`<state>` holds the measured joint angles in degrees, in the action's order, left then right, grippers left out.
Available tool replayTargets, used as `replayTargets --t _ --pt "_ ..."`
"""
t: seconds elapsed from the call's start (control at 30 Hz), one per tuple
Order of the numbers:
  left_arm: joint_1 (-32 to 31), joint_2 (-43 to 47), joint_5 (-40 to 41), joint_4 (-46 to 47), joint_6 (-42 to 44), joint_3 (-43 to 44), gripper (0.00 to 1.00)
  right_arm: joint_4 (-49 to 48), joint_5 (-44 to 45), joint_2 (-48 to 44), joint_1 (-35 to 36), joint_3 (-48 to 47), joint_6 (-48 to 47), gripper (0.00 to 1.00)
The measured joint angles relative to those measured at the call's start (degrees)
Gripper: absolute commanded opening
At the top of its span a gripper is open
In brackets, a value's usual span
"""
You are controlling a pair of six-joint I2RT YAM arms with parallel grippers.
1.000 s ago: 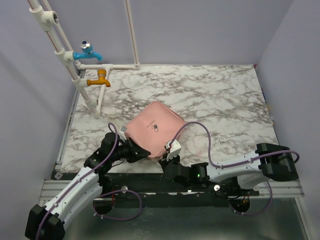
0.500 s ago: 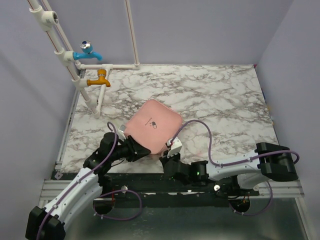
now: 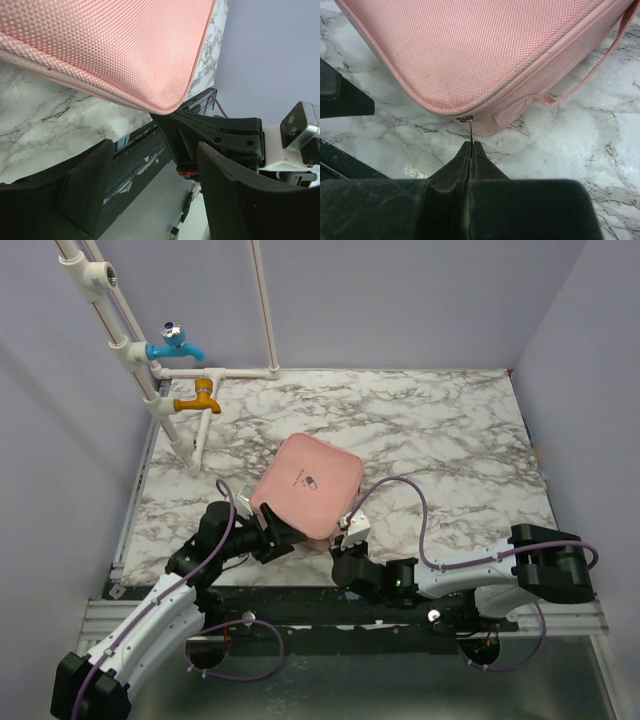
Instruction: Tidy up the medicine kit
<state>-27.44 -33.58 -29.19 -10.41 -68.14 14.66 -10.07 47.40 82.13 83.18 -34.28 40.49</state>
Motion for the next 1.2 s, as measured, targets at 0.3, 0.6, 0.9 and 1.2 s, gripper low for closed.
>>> replayTargets --t 0.3,0.6,0.9,1.2 --pt "0.42 -5.49 -0.68 2.29 1.81 6.73 0.67 -1.03 0.0 -0.07 0.11 0.5 -0.7 0.01" --pt "1.22 -17.53 -2.08 12.7 2.99 8.96 0.66 -1.53 -0.02 -0.04 0.39 0.63 -1.38 0.01" --pt "2.54 -29.31 -3.72 23.3 4.17 9.05 0.65 -2.47 -0.09 0.92 0.46 0.61 -2.47 0.01" --pt "3.13 -36.09 -5.84 30.95 4.42 11.34 0.64 -3.39 -0.09 1.55 0.48 0.61 -2.67 0.01"
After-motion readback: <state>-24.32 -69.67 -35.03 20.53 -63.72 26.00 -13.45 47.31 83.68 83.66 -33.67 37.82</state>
